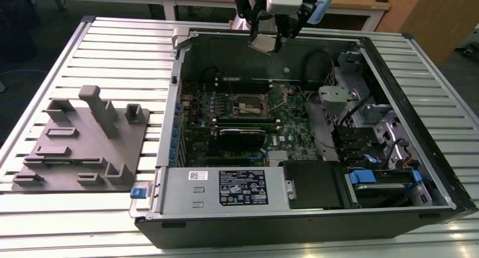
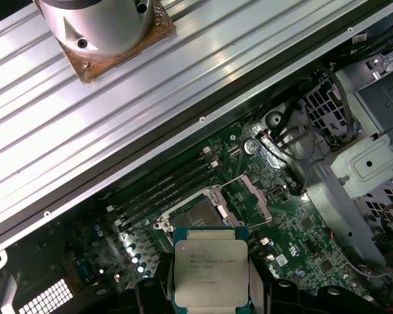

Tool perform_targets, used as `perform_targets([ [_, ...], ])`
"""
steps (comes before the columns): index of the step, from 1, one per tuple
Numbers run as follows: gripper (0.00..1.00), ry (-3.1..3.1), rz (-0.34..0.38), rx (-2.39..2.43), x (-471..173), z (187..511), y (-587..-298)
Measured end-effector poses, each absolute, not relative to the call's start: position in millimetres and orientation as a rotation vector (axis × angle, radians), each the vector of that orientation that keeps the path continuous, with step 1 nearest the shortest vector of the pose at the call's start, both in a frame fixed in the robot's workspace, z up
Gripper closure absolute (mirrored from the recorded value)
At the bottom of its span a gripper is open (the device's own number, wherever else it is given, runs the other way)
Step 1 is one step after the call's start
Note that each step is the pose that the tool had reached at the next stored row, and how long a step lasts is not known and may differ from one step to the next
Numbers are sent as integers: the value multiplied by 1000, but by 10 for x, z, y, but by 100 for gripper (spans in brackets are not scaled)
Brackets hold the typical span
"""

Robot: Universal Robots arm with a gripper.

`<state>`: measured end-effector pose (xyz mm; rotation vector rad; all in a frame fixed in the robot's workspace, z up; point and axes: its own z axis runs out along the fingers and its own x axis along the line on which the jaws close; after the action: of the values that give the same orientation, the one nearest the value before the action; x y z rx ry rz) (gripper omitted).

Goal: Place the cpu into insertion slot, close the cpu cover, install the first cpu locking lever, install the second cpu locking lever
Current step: 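Place the cpu into insertion slot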

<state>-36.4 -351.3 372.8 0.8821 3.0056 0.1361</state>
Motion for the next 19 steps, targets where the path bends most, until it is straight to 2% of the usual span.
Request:
perform_targets([
  [19, 46, 2969, 135, 987, -364, 3727, -3513],
])
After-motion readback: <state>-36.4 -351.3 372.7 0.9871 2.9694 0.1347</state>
